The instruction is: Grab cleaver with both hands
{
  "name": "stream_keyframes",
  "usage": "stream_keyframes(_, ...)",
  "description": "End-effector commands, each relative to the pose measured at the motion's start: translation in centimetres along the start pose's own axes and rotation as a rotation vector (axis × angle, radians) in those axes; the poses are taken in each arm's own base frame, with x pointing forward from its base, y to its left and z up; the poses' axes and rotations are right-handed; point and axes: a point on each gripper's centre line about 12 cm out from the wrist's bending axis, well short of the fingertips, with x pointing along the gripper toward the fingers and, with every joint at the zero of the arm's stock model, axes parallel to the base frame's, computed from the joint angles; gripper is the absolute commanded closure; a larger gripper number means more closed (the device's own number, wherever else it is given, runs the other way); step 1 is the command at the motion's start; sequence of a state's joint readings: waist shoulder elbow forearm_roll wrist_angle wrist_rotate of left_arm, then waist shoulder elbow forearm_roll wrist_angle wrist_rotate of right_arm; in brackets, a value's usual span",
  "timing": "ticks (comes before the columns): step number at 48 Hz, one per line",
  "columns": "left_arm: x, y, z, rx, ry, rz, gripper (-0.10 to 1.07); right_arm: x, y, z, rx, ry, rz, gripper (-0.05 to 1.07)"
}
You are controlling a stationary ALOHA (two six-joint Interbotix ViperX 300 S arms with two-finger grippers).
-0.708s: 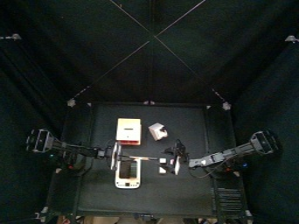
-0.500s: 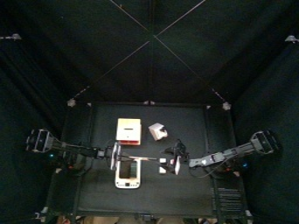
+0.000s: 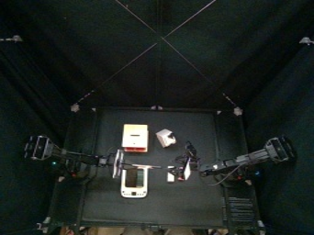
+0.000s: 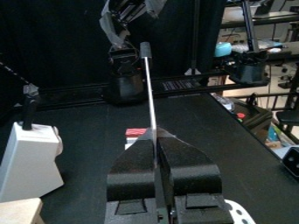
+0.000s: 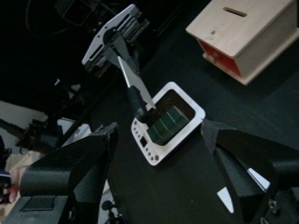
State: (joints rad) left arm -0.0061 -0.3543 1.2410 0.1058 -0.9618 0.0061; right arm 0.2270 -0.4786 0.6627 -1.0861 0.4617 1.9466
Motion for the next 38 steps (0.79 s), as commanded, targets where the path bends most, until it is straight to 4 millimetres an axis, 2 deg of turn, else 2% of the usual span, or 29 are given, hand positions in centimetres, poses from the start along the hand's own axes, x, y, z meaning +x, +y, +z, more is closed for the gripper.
stream_keyframes(1,-0.2,0.1,0.7,0.001,-0.026,0.006,0.70,-0.8,1.2,2.6,0.051,-0.056,0.024,-0.01)
stream_keyframes(7,-0.6,0.1,0.9,0.001,-0.030,0.010,0.70,-1.1,1.7,4.0,0.029,-0.092,-0.011,-0.01)
stream_keyframes(16,-1.0,0.1,1.1,0.002,-0.022,0.011,0.70,-1.1,1.3,5.4,-0.029,-0.112,-0.201,-0.01)
stream_keyframes(24,-1.2,0.1,1.2,0.002,-0.015,0.010,0.70,-1.5,1.7,5.8,-0.037,-0.005,-0.230,-0.01)
stream_keyframes(38,-1.2,0.1,1.1,0.002,-0.009,0.010,0.70,-0.8,-0.3,7.6,-0.045,0.193,-0.258,-0.01)
